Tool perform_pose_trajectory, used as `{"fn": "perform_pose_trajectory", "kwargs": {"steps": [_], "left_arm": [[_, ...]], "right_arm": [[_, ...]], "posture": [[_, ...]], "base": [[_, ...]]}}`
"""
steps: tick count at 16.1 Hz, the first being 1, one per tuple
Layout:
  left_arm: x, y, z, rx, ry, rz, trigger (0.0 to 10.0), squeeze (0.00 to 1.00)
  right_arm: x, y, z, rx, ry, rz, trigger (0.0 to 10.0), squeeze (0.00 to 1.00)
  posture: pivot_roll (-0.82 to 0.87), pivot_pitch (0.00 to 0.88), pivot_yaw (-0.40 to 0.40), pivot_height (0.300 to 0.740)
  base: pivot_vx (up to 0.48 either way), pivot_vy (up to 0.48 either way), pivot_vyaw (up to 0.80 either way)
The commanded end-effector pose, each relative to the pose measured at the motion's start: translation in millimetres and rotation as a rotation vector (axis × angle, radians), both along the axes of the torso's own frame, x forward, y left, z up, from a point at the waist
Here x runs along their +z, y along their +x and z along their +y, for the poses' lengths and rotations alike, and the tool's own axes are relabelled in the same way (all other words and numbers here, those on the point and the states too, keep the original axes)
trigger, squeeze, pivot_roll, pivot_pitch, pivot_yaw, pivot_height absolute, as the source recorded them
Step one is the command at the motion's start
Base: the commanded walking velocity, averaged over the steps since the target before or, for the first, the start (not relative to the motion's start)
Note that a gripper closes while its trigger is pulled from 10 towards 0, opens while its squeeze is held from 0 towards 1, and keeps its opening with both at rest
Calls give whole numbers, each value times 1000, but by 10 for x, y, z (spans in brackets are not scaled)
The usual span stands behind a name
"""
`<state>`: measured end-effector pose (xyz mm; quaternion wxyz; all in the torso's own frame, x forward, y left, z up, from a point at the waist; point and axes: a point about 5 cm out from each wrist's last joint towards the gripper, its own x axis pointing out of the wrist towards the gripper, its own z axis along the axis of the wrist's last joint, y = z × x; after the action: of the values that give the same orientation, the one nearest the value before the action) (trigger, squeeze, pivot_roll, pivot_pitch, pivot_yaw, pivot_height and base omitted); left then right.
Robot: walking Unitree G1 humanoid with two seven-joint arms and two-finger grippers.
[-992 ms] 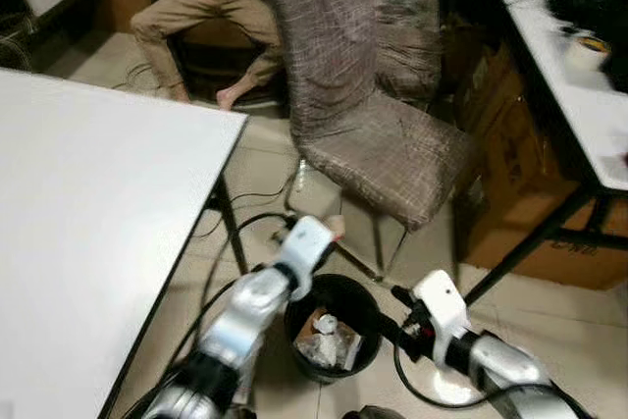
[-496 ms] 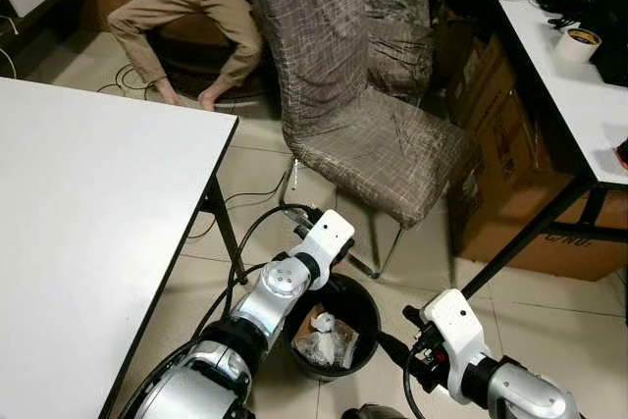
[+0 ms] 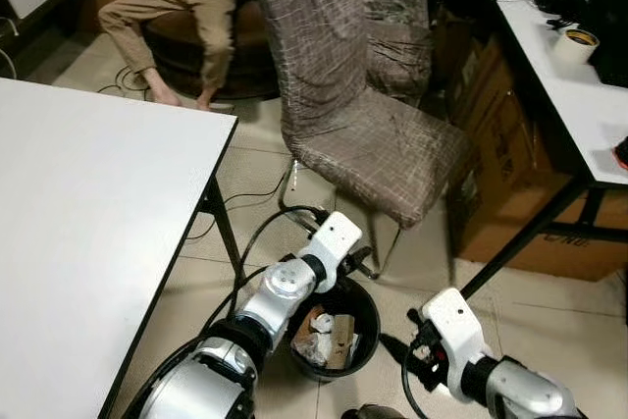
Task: Picking trash to rubbish bin
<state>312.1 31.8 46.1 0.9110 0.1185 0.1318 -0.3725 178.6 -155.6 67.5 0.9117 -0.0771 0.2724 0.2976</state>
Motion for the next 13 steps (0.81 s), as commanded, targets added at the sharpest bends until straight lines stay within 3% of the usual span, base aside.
{"fn": "perform_pose_trajectory", "kwargs": {"steps": [1, 3, 7, 10, 13], "left_arm": [[22, 9, 111, 51, -81, -7, 10000, 0], [79, 15, 398, 171, -179, -40, 10000, 0], [202, -221, 873, 310, -186, -142, 10000, 0], [340, -425, 1030, 397, -191, -165, 10000, 0], [501, -582, 1076, 443, -192, -191, 10000, 0]], "right_arm": [[21, 71, -33, -55, -28, -51, 10000, 0], [102, 236, -87, -207, -29, -162, 10000, 0], [159, 379, -114, -364, -12, -230, 10000, 0], [149, 443, -61, -405, 9, -252, 10000, 0], [156, 472, -49, -427, 20, -262, 10000, 0]], "posture": [[-299, 57, -15, 740], [-268, 34, -21, 740], [-218, 0, -40, 740], [-199, 0, -43, 740], [-192, 0, -41, 740]], "base": [[0, 0, 0], [0, 0, 0], [0, 0, 0], [0, 0, 0], [0, 0, 0]]}}
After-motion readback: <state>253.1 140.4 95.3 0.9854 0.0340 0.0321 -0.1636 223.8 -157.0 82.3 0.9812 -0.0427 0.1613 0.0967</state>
